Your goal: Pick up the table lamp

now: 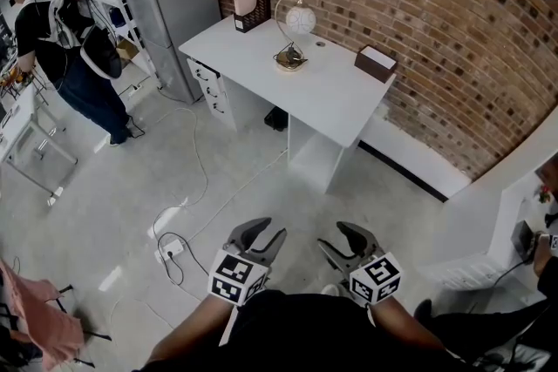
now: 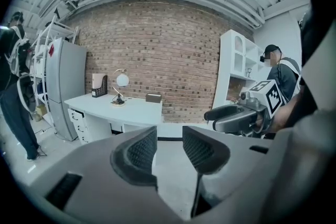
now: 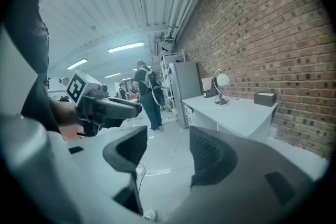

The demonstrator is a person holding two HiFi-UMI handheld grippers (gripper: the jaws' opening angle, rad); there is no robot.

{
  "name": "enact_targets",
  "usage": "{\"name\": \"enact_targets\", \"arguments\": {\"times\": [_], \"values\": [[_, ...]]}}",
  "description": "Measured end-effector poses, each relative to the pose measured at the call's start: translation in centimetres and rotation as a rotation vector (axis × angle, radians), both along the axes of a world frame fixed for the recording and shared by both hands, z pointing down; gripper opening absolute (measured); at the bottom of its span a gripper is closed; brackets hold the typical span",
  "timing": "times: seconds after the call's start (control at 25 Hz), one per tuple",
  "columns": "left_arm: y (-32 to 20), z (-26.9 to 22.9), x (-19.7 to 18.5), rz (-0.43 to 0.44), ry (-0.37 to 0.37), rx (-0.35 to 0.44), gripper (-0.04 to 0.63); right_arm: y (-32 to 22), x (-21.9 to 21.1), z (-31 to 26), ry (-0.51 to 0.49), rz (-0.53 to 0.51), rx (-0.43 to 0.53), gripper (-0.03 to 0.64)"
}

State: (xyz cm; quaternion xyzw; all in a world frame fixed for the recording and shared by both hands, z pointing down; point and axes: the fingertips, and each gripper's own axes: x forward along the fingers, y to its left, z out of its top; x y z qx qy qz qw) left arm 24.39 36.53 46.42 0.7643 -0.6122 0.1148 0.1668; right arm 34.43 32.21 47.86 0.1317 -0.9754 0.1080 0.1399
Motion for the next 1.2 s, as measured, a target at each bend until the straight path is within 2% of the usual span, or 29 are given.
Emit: {"name": "enact_targets", "arguments": {"times": [0.44, 0.56, 0.72, 0.8, 1.0, 1.2], "values": [[0.2, -0.7, -0.8, -0.025, -0.017, 0.037, 0.23, 0.3, -1.2, -1.2, -0.053, -0.041, 0.0, 0.321], [0.3, -1.3, -1.0, -0.027, -0.014, 0.056, 0.261, 0.4, -1.5, -1.7, -0.07, -0.045, -0.001, 0.387], [0.9, -1.7, -1.4, -0.035, -0.012, 0.074, 0.299, 0.4, -1.9, -1.9, -0.082, -0.022, -0.008, 0.528], [1.4, -1.7, -1.7, -0.047, -0.017, 0.075, 0.318, 0.6, -2.1, -1.9, -0.089, -0.015, -0.017, 0.571], [1.9, -0.8, -2.2, -0.047, -0.026, 0.044, 0.353, 1.2, -2.3, -1.8, -0.087, -0.012, -0.026, 0.589], [1.9, -0.6, -1.9, -0.003, -0.017, 0.045, 0.354, 1.8, -2.8, -1.1, -0.048, -0.016, -0.026, 0.579]]}}
